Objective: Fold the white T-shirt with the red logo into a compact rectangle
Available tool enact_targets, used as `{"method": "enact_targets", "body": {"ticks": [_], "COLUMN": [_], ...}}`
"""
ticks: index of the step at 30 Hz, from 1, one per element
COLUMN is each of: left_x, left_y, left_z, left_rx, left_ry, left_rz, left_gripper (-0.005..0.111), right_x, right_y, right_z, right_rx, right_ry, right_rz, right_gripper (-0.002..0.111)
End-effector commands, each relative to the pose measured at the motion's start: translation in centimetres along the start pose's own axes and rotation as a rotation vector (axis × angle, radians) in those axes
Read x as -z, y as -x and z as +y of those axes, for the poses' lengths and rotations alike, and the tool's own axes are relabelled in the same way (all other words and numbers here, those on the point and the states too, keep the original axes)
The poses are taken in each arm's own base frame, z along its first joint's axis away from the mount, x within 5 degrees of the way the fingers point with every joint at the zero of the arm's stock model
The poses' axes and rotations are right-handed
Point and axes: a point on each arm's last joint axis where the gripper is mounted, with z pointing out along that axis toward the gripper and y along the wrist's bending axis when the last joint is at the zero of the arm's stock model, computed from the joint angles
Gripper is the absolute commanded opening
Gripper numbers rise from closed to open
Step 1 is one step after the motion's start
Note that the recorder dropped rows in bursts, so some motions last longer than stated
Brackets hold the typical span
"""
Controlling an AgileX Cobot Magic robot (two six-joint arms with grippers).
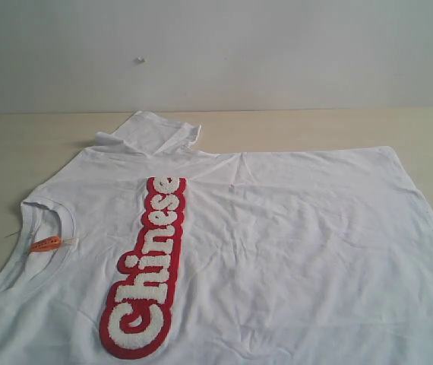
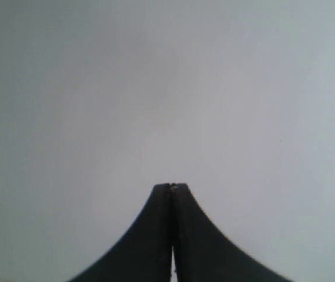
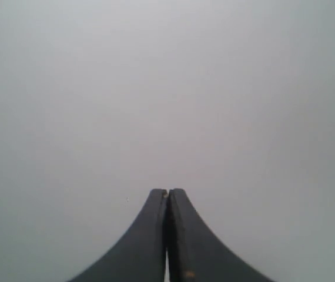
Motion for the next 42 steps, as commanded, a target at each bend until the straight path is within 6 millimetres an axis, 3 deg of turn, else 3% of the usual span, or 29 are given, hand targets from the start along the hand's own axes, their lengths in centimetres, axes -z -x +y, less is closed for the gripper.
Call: {"method": "enact_targets", "body": {"ticks": [1, 17, 25, 42], "left_x": [0.0, 0.0, 0.0, 0.0], "left_y": [0.1, 0.0, 0.1, 0.0], "left_z": [-0.1, 0.0, 0.0, 0.0], "left_rx": [0.000, -0.006, -0.006, -0.006], "left_ry": [-0.005, -0.001, -0.002, 0.000], "left_rz": [-0.008, -0.001, -0.003, 0.001], "left_gripper": [0.000, 0.000, 0.000, 0.000], "right_x": [0.1, 0.1, 0.2, 0.4], "right_y": [-0.1, -1.1, -1.8, -2.3], "right_z": [-0.2, -0.5, -0.2, -0.6], "right_rx": [0.048, 0.084, 0.291, 0.302], "right_ry": [-0.012, -0.036, 0.020, -0.012], "right_rz": [0.009, 0.116, 0.196, 0.262], "right_gripper": [0.000, 0.000, 0.000, 0.000]}}
